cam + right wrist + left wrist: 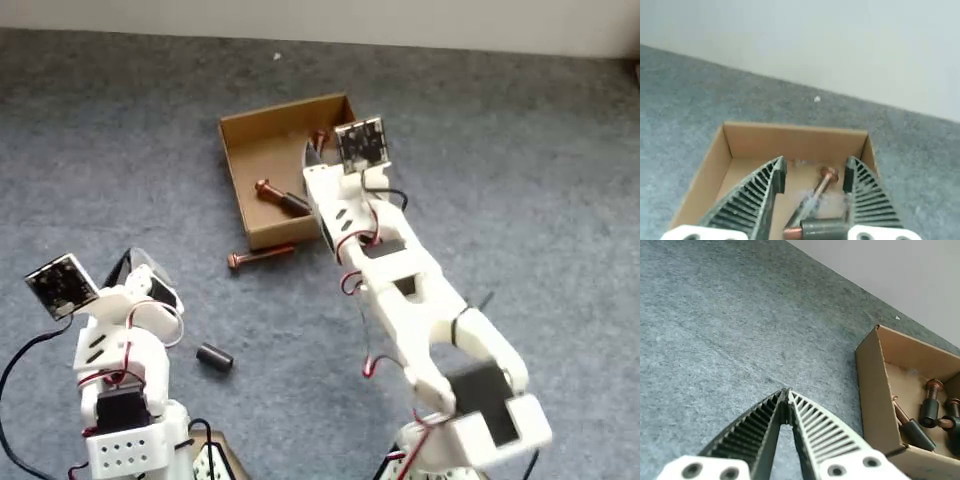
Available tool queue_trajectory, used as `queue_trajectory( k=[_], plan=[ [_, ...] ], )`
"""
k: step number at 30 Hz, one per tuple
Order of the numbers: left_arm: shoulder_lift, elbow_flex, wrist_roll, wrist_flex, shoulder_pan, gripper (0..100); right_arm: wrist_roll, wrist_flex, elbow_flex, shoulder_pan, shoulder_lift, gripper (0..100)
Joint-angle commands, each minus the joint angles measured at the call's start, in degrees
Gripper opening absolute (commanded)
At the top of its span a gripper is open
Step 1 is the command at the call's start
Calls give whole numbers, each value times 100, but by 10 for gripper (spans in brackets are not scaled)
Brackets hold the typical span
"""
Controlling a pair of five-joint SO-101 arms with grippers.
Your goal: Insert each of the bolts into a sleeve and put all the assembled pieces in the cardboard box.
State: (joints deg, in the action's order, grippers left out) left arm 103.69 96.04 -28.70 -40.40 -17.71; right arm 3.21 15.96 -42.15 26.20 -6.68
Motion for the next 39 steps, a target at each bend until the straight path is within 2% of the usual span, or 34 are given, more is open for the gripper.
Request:
queue_trajectory(
  k=[1, 6, 11, 16, 25, 31, 39],
  plan=[
    [57, -101, 26, 105, -497, 24, -44, -1182, -110, 48, -1314, 170],
    [57, -242, 18, 114, -1209, 25, -44, -2844, -251, 462, -2448, 170],
    [57, -347, -158, 123, -1815, 27, -44, -3829, -251, 1156, -2589, 170],
    [57, -295, -484, 431, -2255, 27, -44, -4259, -259, 2062, -2035, 170],
    [48, -286, -501, 431, -2281, 27, -9, -4277, -207, 3424, -347, 170],
    [48, -286, -501, 431, -2290, 27, 0, -4321, 127, 3653, -31, 170],
    [48, -303, -510, 440, -2738, 24, 0, -5508, 1200, 3767, 347, 170]
  ],
)
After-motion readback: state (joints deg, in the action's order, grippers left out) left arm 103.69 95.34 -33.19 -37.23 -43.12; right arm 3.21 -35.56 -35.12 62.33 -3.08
